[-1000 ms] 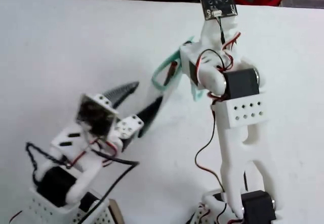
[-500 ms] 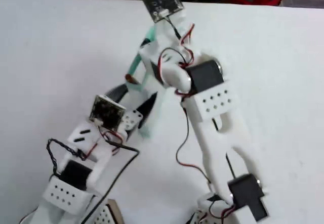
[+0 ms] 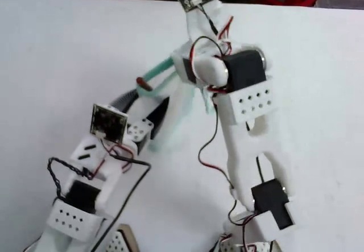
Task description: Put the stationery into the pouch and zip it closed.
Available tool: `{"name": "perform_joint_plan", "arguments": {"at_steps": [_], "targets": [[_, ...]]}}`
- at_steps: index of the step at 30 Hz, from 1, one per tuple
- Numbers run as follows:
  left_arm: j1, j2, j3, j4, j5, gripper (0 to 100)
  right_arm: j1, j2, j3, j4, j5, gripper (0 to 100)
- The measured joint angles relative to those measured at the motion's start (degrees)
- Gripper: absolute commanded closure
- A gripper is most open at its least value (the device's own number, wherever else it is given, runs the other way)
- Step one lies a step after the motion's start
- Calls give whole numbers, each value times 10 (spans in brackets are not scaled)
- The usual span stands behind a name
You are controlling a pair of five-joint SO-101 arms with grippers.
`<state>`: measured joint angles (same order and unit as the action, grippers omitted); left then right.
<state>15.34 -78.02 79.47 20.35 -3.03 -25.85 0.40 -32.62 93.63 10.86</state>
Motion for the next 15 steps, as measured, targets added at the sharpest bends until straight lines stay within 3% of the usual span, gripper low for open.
{"name": "perform_joint_plan", "arguments": {"at_steps": [8,15], "targets": [[-2,0,20,-14,0,779,-28,-3,-25,32,2,709],[-1,0,56,-76,0,797,-23,-11,-69,43,41,625]]}}
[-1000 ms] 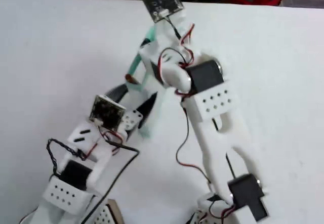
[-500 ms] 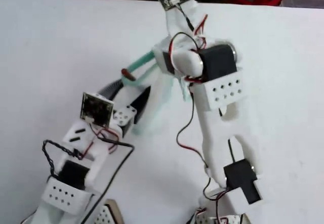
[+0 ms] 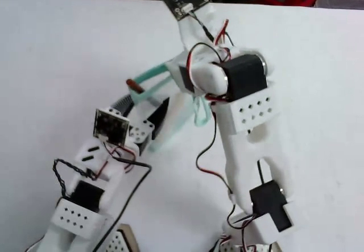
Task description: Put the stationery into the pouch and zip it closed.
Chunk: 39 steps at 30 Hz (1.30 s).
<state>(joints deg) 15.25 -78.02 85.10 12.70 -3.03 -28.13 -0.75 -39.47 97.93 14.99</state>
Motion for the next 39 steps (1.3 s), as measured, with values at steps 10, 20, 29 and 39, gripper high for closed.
{"name": "perform_joint_plan", "arguments": {"at_steps": [10,20,29,39], "targets": [[-1,1,0,-3,-1,797,-70,49,-71,4,10,625],[3,1,0,-3,-1,797,-45,99,-82,5,10,625],[11,1,0,-3,-1,797,-35,37,76,-1,9,685],[-16,1,-7,10,46,748,-29,71,94,-24,49,976]]}}
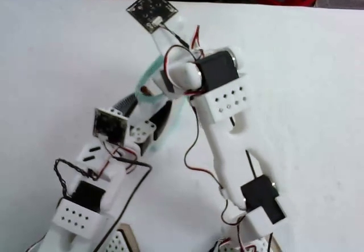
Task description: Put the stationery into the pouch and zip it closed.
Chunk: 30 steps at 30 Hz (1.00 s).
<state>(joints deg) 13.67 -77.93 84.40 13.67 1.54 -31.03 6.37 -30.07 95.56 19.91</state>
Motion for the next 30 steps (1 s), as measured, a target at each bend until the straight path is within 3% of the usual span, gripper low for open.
{"name": "perform_joint_plan", "arguments": {"at_steps": [6,8,18,22,24,27,30], "targets": [[-63,1,-59,93,120,743,62,23,-133,0,-76,980],[-77,1,-60,95,127,743,76,23,-159,2,-111,980],[-105,0,-67,98,135,744,82,17,-197,-9,-150,980],[-110,0,-67,98,135,745,77,12,-193,-9,-104,980],[-110,0,-67,98,135,746,107,15,-200,-9,-119,981],[-113,0,-61,78,135,747,169,20,-207,-38,-209,981],[-112,0,-46,50,135,748,169,50,-201,-50,-185,981]]}}
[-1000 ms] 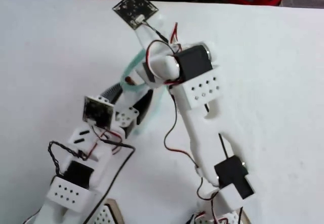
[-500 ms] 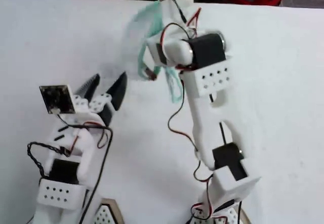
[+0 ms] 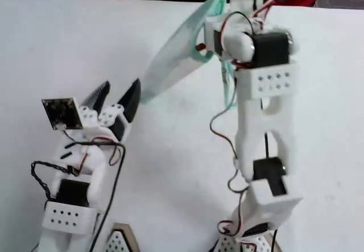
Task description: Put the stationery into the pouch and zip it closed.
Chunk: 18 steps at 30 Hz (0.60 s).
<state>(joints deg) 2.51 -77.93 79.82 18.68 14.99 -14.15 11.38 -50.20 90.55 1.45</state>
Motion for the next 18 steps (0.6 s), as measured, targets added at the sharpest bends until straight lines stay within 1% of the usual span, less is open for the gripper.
{"name": "perform_joint_plan", "arguments": {"at_steps": [1,3,5,7,9,10,12,13,15,18], "targets": [[1,0,2,-7,0,748,-2,7,2,1,20,981],[-2,0,3,-12,0,748,-13,9,2,10,28,981],[-2,0,3,-15,0,748,-44,5,-12,15,32,981],[0,0,3,-15,-2,748,-84,-2,-18,15,55,981],[0,0,3,-15,-19,748,-115,-5,-18,15,80,981],[-2,0,3,-15,-27,748,-118,-7,-21,15,91,981],[-2,0,3,-15,-33,748,-91,-11,-22,15,101,981],[-1,0,3,-15,-33,748,-64,-11,-22,14,102,981],[1,0,3,-15,-34,748,11,-11,-22,-2,99,981],[-2,0,3,-15,-34,748,142,-17,-24,-43,69,981]]}}
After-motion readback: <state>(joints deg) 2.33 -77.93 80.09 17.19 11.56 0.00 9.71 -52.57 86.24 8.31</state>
